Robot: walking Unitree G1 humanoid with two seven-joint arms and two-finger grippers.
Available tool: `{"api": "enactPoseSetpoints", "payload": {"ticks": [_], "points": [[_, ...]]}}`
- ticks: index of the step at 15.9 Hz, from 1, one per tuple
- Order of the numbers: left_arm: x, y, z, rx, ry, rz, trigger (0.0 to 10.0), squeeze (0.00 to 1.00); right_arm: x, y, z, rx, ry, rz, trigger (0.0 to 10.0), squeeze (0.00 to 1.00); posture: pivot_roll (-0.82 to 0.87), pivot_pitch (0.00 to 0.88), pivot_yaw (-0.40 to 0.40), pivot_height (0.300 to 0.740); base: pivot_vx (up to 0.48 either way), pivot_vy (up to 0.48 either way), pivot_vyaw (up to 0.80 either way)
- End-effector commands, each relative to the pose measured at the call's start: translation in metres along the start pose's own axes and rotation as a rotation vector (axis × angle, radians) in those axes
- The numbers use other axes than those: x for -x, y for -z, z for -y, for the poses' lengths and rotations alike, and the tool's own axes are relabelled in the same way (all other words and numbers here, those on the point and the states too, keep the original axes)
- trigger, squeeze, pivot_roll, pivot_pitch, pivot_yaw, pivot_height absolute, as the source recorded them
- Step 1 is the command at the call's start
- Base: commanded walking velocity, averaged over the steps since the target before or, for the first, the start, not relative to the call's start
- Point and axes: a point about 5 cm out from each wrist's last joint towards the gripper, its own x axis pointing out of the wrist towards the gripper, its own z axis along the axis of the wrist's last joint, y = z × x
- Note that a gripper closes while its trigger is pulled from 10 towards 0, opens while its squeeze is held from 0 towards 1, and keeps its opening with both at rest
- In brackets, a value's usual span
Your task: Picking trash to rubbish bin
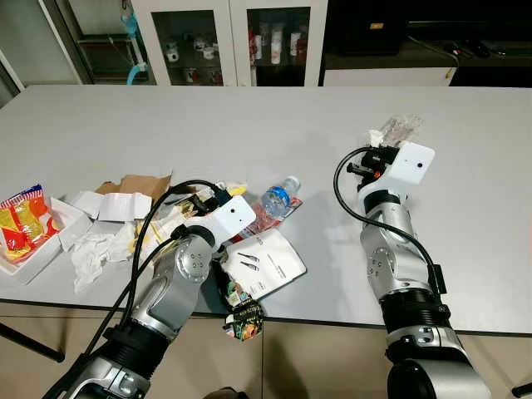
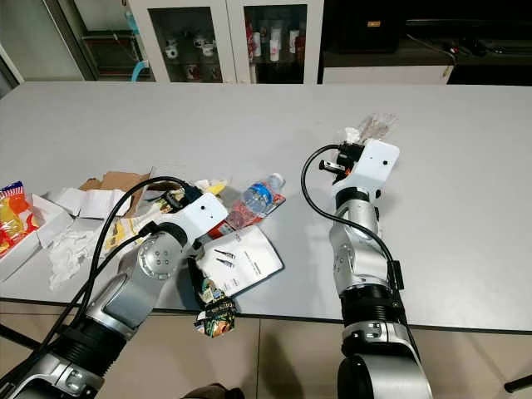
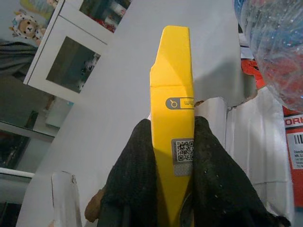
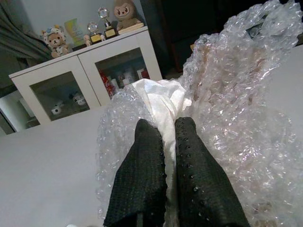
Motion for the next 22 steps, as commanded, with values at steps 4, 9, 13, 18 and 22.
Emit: {"api": "enactPoseSetpoints", "payload": {"ticks": [4, 9, 13, 18, 22], "points": [[-0.003, -0.007, -0.011, -0.018, -0.047, 0.014, 10.0, 0.00, -0.003, -0.005, -0.004, 0.000, -0.010, 0.014, 10.0, 0.00, 0.03, 0.022, 0.061, 0.740, 0.000, 0.000, 0.00], [-0.004, -0.039, -0.042, -0.029, -0.186, 0.135, 10.0, 0.00, -0.004, -0.006, -0.005, -0.003, -0.013, 0.015, 10.0, 0.00, 0.03, 0.017, 0.060, 0.740, 0.000, 0.000, 0.00], [-0.001, -0.057, -0.057, -0.088, -0.280, 0.212, 10.0, 0.00, -0.004, -0.006, -0.004, -0.004, -0.012, 0.016, 10.0, 0.00, 0.03, 0.014, 0.059, 0.740, 0.000, 0.000, 0.00], [0.006, -0.074, -0.068, 0.016, -0.394, 0.334, 10.0, 0.00, -0.004, -0.007, -0.005, -0.007, -0.012, 0.021, 10.0, 0.00, 0.03, 0.012, 0.059, 0.740, 0.000, 0.000, 0.00], [0.011, -0.074, -0.069, 0.227, -0.437, 0.420, 10.0, 0.00, -0.004, -0.014, -0.006, -0.025, -0.019, 0.076, 10.0, 0.00, 0.03, 0.011, 0.059, 0.740, 0.000, 0.000, 0.00]]}}
